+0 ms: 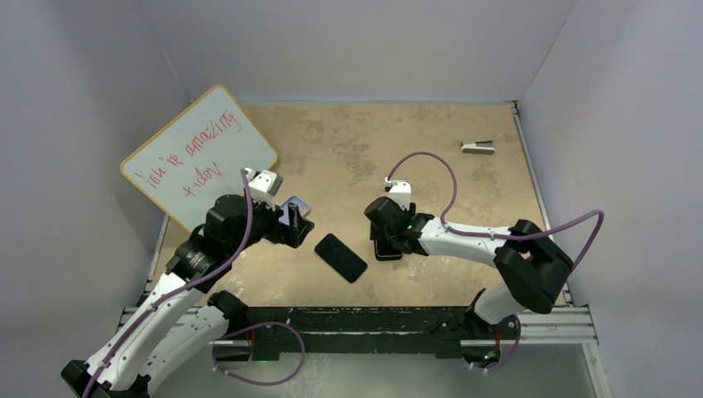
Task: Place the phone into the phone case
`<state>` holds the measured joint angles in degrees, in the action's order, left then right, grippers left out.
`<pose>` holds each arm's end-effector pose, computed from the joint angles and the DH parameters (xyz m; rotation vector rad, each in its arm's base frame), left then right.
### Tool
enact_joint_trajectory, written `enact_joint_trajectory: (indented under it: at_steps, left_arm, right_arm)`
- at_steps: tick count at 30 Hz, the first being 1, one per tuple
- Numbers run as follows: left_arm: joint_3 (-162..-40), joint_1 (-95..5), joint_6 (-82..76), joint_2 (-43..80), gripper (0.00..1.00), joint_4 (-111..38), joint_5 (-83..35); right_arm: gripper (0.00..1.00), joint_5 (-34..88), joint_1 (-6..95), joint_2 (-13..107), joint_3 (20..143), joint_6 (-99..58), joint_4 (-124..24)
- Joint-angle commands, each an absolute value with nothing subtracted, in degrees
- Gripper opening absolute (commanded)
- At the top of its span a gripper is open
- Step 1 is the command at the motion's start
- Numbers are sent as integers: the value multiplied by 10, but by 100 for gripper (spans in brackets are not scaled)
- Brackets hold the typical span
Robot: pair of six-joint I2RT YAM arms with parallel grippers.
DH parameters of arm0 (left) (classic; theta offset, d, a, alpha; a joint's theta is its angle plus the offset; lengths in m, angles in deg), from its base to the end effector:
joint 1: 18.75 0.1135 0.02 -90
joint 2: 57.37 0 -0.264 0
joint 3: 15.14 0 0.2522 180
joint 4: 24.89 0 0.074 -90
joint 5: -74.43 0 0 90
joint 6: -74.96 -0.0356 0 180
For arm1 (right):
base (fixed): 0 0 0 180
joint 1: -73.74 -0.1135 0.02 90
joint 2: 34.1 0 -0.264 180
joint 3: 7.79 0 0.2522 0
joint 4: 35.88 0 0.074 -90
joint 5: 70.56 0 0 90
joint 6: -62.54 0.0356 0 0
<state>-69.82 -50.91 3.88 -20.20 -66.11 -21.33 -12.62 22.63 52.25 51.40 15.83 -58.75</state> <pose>0.1254 -0.0830 0.3049 0.3025 2.0237 -0.6686 0.1996 0.2174 0.1820 0.0819 2.2815 0.1626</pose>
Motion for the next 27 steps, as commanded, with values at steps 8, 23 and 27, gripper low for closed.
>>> enact_joint_trajectory:
  at_steps: [8,23,27]
  left_arm:
    - [-709,-509,45,-202,98,-646,-215]
    - [-707,-509,52,-180,97,-639,-220]
    - [-714,-509,63,-138,94,-620,-264]
  right_arm:
    - [66,-134,222,510,508,173,-572]
    - [84,-106,232,430,500,148,-624]
    - [74,-53,267,410,489,132,-617]
